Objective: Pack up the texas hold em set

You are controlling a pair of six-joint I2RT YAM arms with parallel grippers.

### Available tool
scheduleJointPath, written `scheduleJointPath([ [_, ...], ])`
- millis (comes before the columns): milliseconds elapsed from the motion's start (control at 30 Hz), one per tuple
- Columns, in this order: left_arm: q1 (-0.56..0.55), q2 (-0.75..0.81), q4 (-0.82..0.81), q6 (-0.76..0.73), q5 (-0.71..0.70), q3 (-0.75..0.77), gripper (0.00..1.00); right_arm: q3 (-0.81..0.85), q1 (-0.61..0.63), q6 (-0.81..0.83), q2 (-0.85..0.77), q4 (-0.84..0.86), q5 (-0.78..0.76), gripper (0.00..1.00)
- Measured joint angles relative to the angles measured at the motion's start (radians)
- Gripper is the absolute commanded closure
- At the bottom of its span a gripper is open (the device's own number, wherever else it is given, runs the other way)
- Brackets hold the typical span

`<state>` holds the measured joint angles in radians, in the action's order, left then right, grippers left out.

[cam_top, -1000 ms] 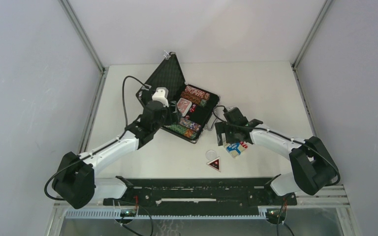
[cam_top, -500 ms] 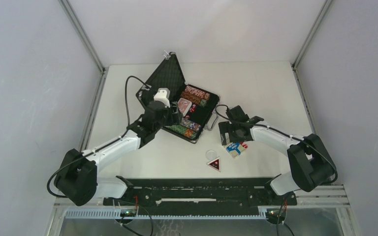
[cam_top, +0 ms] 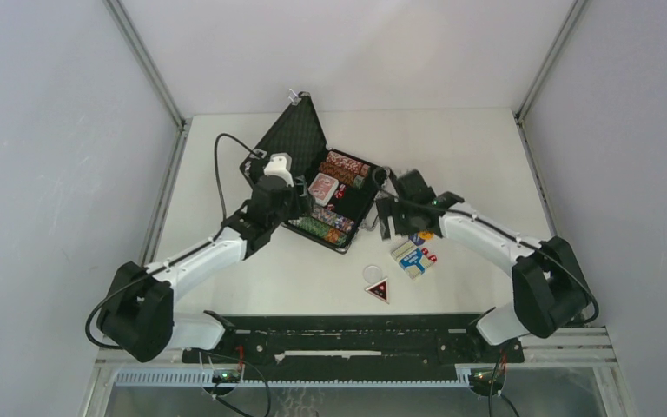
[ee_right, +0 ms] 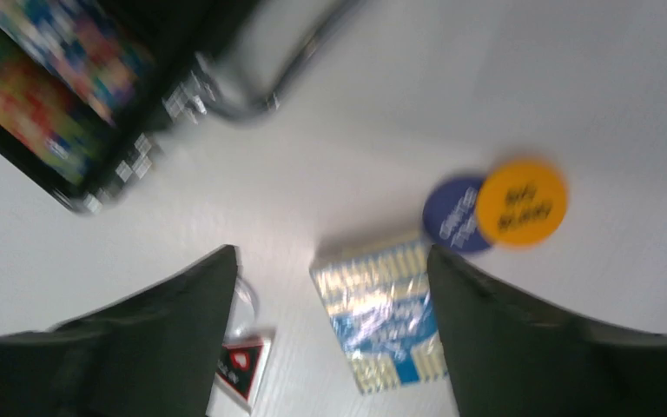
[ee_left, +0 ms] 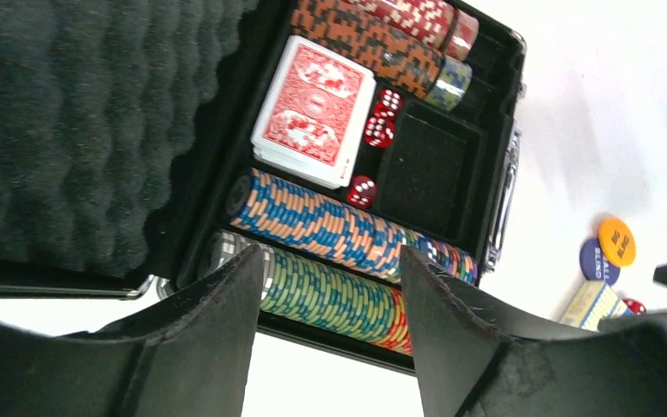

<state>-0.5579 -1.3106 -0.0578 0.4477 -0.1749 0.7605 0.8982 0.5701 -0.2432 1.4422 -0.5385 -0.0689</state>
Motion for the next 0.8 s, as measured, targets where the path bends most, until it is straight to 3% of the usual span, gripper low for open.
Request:
scheduleJointPath([
  [67,0.013,0.003,0.002,0.007,-0.014,0.000,0.62,0.109,-0.036,0.001,0.039,0.006,0.019,0.60],
  [100,0.018,0.005,0.002,0.013,-0.025,0.000,0.70,0.171,-0.058,0.001,0.073,0.019,0.024,0.72],
  [167,0.020,0.011,0.009,0.020,-0.047,0.000,0.81,0.272,-0.093,0.011,0.146,0.046,0.035,0.78],
  [233,0.020,0.016,0.018,0.023,-0.070,0.000,0.84,0.375,-0.127,0.018,0.240,0.064,0.046,0.71],
  [300,0.020,0.024,0.022,0.023,-0.092,-0.003,0.83,0.472,-0.151,0.032,0.338,0.063,0.053,0.53],
  [433,0.020,0.065,0.026,0.025,-0.135,-0.043,0.67,0.671,-0.179,0.089,0.536,0.046,0.049,0.32],
  [600,0.020,0.109,0.039,0.038,-0.165,-0.107,0.55,0.828,-0.201,0.145,0.682,0.024,0.049,0.30],
  [800,0.024,0.132,0.053,0.051,-0.181,-0.148,0.55,0.897,-0.225,0.176,0.749,0.021,0.075,0.34],
])
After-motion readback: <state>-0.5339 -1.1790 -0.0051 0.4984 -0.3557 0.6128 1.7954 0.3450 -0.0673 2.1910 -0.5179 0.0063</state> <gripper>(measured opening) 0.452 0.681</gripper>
